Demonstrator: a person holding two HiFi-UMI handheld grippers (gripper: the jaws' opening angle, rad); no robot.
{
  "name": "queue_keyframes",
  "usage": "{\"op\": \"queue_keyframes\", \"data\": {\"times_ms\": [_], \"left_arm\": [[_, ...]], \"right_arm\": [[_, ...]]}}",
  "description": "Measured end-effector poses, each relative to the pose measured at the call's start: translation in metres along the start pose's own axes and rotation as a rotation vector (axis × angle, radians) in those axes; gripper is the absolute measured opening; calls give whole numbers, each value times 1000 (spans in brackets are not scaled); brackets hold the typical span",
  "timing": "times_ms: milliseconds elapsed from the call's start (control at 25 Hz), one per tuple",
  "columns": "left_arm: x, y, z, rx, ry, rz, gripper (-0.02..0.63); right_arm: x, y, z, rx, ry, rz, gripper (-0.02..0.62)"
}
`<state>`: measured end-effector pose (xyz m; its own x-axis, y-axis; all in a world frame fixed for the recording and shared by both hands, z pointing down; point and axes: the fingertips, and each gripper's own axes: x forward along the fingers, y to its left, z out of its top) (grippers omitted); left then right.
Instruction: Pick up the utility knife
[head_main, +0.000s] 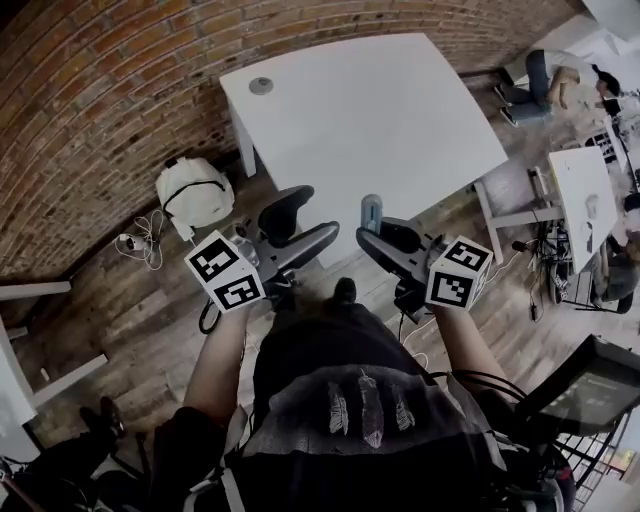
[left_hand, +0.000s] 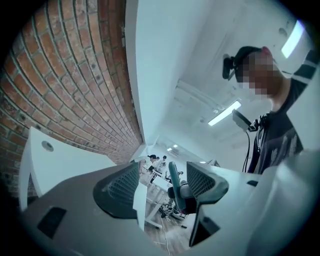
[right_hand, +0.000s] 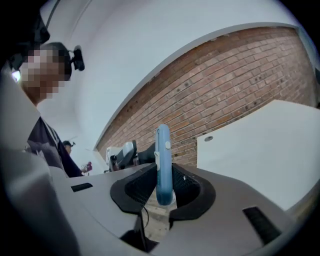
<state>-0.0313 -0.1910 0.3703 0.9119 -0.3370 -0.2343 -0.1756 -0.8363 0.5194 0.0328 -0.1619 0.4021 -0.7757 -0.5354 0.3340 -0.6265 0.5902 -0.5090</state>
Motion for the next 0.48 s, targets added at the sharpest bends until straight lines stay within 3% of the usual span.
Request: {"op": "queue_keyframes", "data": {"times_ms": [40, 80, 160, 400, 480], "left_arm": [[1, -4, 2, 11, -5, -2, 280], [1, -7, 5, 27, -3, 2, 213], [0, -9, 6, 41, 15, 41, -7], [5, -11, -10, 30, 80, 229, -6], [0, -19, -18, 43, 94, 279, -6]], "right_arm": [[-5, -3, 2, 37, -26, 6, 91], [-8, -5, 4, 64, -47, 15, 91], [-11, -6, 4, 87, -67, 41, 91], [-30, -6, -4, 29, -61, 118, 91], [-46, -11, -12, 63, -81, 137, 91]]}}
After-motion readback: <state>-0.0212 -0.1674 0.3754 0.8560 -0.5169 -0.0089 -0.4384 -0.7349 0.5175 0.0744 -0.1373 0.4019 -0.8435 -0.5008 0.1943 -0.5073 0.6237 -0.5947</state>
